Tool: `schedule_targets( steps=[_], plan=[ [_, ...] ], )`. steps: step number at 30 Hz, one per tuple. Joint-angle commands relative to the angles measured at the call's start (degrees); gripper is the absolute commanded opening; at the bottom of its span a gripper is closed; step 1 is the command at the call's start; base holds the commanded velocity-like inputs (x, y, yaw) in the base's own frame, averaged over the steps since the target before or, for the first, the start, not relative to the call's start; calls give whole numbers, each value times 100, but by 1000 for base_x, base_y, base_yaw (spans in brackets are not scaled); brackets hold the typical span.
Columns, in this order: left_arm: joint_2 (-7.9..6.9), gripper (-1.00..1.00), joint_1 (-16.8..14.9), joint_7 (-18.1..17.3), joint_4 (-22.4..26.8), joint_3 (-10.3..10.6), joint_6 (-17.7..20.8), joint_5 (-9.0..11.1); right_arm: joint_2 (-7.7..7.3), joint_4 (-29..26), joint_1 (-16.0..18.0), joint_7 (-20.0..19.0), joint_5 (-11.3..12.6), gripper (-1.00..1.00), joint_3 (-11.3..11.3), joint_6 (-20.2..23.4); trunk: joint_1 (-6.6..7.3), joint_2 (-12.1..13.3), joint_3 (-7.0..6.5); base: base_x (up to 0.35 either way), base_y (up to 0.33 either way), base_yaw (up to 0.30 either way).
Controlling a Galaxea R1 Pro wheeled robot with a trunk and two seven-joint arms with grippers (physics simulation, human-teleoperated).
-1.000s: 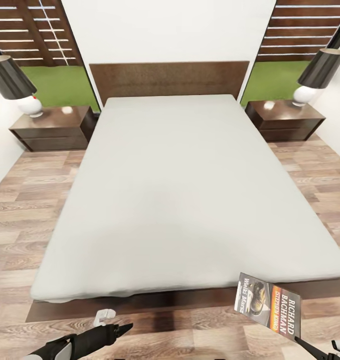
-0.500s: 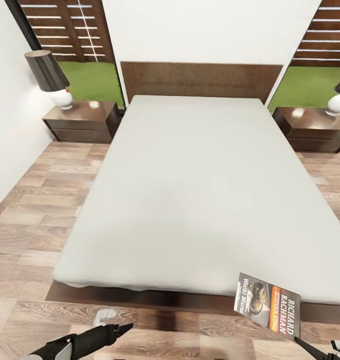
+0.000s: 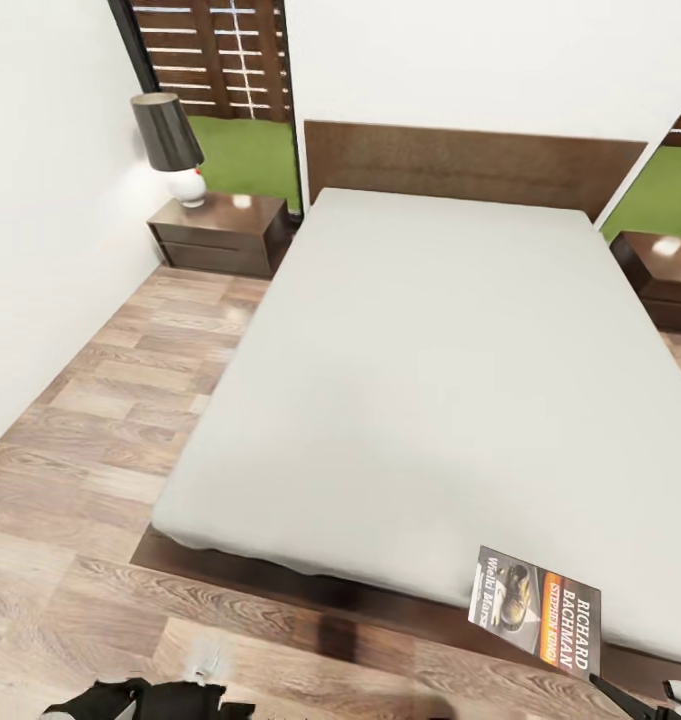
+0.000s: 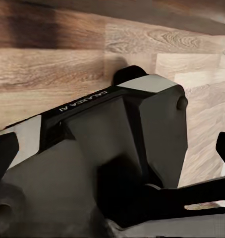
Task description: In the bedroom, move the book from the bed onto either nightstand, and place the two sandals side by side next to the bed.
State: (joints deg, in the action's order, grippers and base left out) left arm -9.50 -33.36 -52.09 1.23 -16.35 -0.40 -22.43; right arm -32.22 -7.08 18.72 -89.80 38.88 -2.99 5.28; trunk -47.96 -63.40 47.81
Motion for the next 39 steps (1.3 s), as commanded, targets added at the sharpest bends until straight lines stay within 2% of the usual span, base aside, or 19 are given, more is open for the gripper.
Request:
schedule_targets(
  steps=[1,3,5,8,11,14,18,24,27,39],
  plan=[
    [-2,100,26,25,1,-13,-4,-175,-1,-3,0,-20,-21,-100,-44,52,0,-2,3,0,0,293],
    [-7,100,198,228,1,109,-4,-559,-2,-3,0,-20,-21,-100,-44,52,0,-2,3,0,0,293],
    [-5,100,325,544,-2,170,-11,-779,-3,-3,0,-20,-21,-100,-44,52,0,-2,3,0,0,293],
    [9,100,374,873,-6,186,-18,-848,-2,-3,0,-20,-21,-100,-44,52,0,-2,3,0,0,293],
    [13,100,403,1049,-8,183,-25,-852,-1,-2,0,-20,-21,-100,-44,52,0,-2,3,0,0,293],
    [23,100,413,1117,-8,178,-32,-798,-2,3,0,-20,-18,-100,-44,52,0,-2,3,0,0,293],
    [31,100,416,1147,-9,166,-42,-609,-1,5,0,-20,-17,-100,-44,52,0,-2,3,0,0,293],
    [-17,100,421,1156,-9,125,-47,-45,-1,5,0,-20,-17,-100,-44,52,0,-2,3,0,0,293],
    [-17,100,426,1157,-9,123,-47,15,4,5,0,-20,-15,-100,-44,52,0,-2,3,0,0,293],
    [-14,100,426,1157,-9,123,-48,36,5,5,0,-20,-17,-100,-44,52,0,-2,3,0,0,293]
  ],
)
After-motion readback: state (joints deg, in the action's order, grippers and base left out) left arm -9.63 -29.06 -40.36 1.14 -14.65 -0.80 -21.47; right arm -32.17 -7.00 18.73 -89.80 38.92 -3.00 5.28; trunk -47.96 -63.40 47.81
